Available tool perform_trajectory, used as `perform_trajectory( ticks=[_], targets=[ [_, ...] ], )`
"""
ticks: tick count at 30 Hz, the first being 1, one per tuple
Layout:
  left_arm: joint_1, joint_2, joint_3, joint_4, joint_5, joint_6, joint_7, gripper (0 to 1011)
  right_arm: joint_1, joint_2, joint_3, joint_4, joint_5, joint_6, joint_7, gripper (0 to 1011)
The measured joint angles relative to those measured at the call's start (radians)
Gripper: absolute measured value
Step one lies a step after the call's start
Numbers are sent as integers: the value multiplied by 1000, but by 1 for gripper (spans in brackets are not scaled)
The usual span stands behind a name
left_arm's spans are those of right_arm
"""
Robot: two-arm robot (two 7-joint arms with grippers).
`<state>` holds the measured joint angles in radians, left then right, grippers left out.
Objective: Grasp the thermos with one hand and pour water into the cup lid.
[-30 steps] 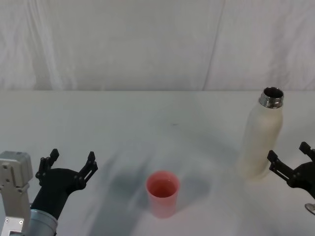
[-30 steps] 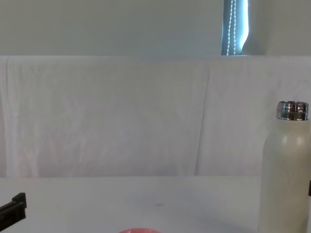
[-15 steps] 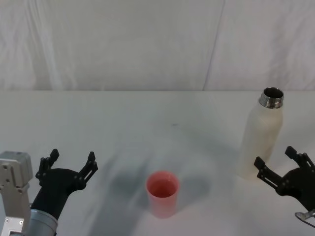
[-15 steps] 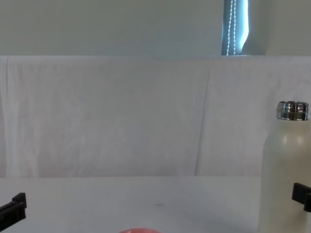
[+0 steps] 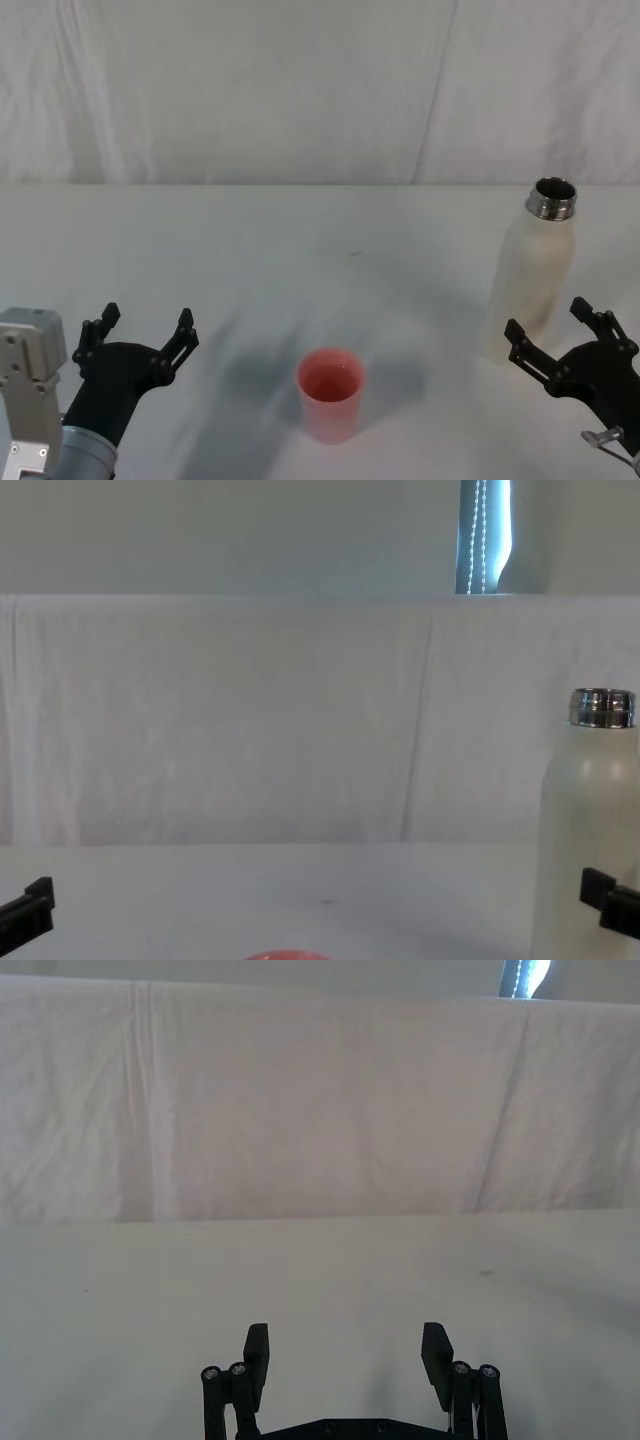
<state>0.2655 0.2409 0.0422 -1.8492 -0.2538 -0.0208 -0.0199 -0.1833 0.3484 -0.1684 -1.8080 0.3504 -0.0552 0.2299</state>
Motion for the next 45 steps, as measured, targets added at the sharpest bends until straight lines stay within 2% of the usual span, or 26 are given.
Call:
perform_trajectory(
  ticks=[4, 10, 24, 45],
  targets=[
    [0, 0, 0, 0, 0, 0, 0, 1001, 21, -23, -6, 29, -37, -11, -11, 1003],
    [0, 0, 0, 0, 0, 0, 0, 1001, 27, -40, -3, 37, -63, -11, -17, 1003],
    [0, 0, 0, 0, 0, 0, 0, 1001, 8, -53, 23, 28, -64, -12, 4, 1003],
    [0, 0, 0, 0, 0, 0, 0, 1001, 10, -52, 20, 29, -63, -12, 4, 1003]
  ],
)
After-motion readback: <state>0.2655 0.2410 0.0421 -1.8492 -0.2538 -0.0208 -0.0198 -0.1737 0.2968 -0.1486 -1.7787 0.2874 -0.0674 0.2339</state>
